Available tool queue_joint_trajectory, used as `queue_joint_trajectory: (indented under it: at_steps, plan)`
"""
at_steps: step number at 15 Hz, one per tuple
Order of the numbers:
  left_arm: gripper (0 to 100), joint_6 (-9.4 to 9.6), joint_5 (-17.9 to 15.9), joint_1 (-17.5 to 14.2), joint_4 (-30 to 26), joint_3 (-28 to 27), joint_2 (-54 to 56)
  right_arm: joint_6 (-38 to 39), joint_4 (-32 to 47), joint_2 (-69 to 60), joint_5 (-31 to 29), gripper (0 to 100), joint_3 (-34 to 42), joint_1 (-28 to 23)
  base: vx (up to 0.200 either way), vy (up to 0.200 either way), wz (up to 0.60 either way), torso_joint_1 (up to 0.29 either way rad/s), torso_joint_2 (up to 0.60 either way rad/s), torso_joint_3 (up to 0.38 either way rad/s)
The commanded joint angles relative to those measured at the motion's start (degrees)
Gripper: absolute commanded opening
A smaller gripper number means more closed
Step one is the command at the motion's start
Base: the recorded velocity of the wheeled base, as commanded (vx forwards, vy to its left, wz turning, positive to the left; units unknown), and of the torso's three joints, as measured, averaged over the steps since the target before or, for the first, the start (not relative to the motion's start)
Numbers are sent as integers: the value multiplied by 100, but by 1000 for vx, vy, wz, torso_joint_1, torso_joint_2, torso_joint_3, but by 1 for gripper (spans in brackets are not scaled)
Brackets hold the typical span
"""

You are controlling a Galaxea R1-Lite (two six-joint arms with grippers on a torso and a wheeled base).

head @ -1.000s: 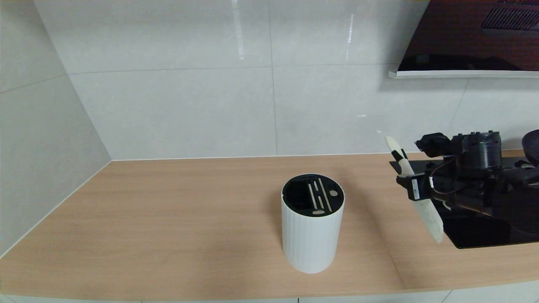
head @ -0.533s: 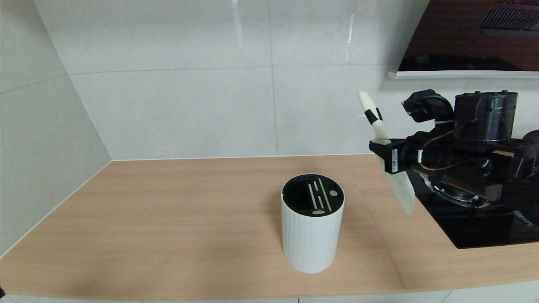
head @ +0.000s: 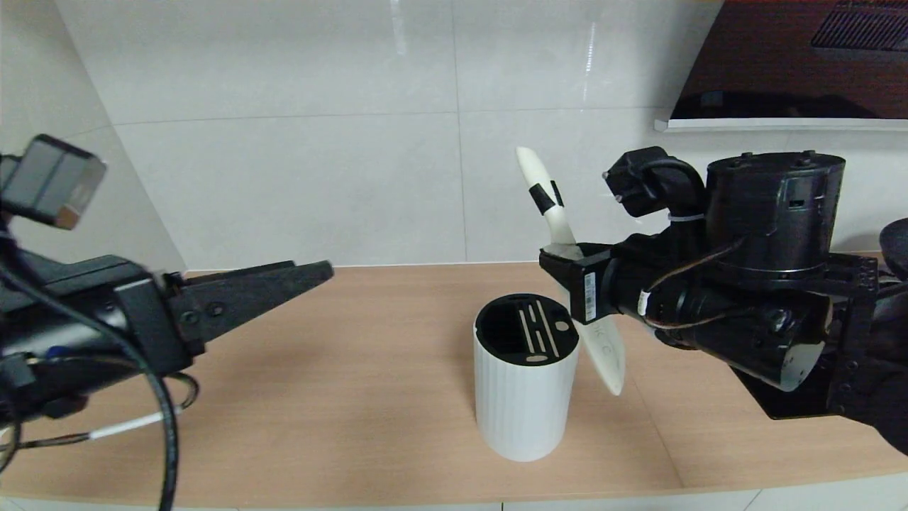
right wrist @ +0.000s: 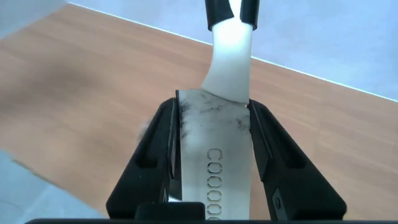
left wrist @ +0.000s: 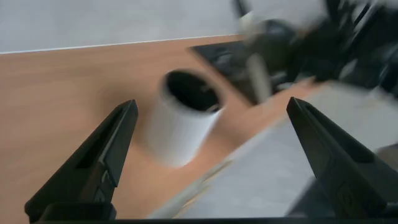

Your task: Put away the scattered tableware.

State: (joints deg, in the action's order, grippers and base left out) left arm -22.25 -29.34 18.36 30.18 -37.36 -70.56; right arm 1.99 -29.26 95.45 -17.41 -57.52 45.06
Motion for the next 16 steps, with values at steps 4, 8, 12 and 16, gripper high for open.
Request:
queue_joint_trajectory:
  at_steps: [4,8,12,16]
  plan:
    - [100,-306,-98,546,585,-1309,-2173,531,8,466,-316,0,-164,636,0,0,0,0,0,0]
    - [100,-271,-80,739,673,-1309,-2489,847,8,474,-448,0,-172,1128,0,0,0,0,0,0]
    - [100,-271,-36,1144,1262,-1405,-2761,865,8,527,-571,0,-199,1304,0,0,0,0,0,0]
    - [100,-271,104,1170,1411,-1423,-2761,865,8,536,-571,0,-216,1295,0,0,0,0,0,0]
